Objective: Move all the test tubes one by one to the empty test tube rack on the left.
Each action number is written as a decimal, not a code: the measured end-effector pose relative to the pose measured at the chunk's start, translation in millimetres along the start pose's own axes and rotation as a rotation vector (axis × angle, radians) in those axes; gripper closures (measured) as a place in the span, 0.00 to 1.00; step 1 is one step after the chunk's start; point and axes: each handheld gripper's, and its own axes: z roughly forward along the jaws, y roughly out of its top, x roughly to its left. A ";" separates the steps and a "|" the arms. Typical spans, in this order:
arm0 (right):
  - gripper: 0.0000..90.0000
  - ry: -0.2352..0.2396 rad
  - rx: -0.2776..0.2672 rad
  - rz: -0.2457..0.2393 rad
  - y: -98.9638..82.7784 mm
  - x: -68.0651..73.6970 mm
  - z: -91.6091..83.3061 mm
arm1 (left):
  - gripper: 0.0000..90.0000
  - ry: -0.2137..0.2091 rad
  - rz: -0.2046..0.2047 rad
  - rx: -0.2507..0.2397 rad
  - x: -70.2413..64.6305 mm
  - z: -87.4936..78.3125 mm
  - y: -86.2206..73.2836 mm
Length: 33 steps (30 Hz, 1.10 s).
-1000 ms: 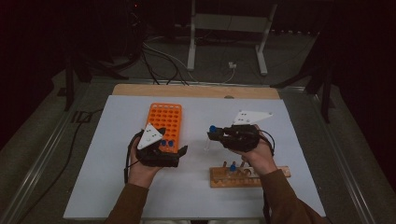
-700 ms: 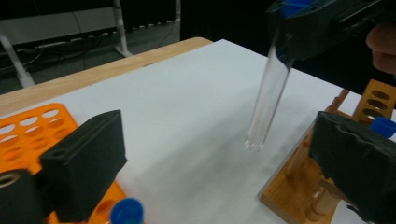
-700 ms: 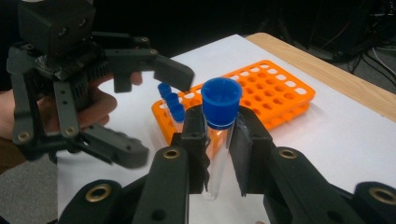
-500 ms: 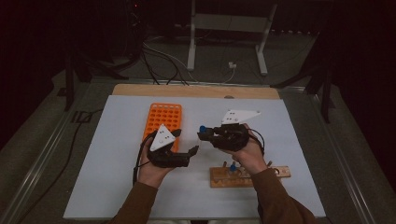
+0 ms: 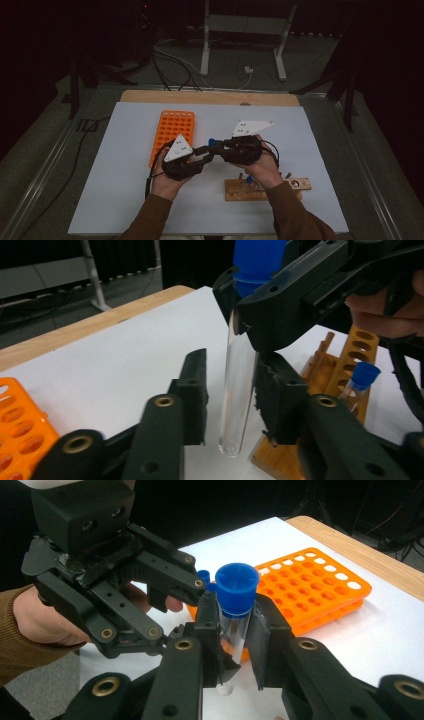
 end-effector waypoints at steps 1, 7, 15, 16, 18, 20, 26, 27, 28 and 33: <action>0.85 0.000 0.001 0.000 0.0 0.0 0.1 | 0.81 -0.004 0.003 0.002 -0.2 -0.2 -0.1; 0.85 0.004 0.003 0.000 -0.7 0.2 0.5 | 0.85 -0.015 0.013 0.005 -0.5 -0.4 -0.5; 0.85 0.007 0.005 0.003 -1.8 -0.4 0.3 | 0.86 -0.020 0.021 0.003 -0.6 -0.6 -0.6; 0.85 0.010 0.004 0.004 -2.0 -0.5 0.5 | 0.86 -0.017 0.025 0.006 -1.1 -0.5 -0.7; 0.84 0.012 0.006 0.004 -2.6 -0.5 0.8 | 0.86 -0.019 0.025 0.007 -0.8 -0.8 -0.9; 0.76 0.025 0.001 0.011 -3.2 -1.3 0.2 | 0.87 -0.011 0.023 0.009 0.4 -1.6 -1.1; 0.51 0.037 -0.029 0.019 -5.1 -4.5 -6.9 | 0.87 0.026 0.010 0.005 8.4 -8.4 -3.0; 0.46 0.029 -0.032 0.024 -5.7 -5.5 -8.4 | 0.87 0.032 0.007 0.004 9.5 -10.0 -3.6; 0.40 0.019 -0.034 0.030 -6.3 -6.3 -9.9 | 0.87 0.036 0.006 0.004 10.7 -11.7 -4.1; 0.17 -0.055 -0.033 0.037 -10.4 -8.8 -17.0 | 0.87 0.064 -0.012 -0.005 17.5 -21.5 -7.6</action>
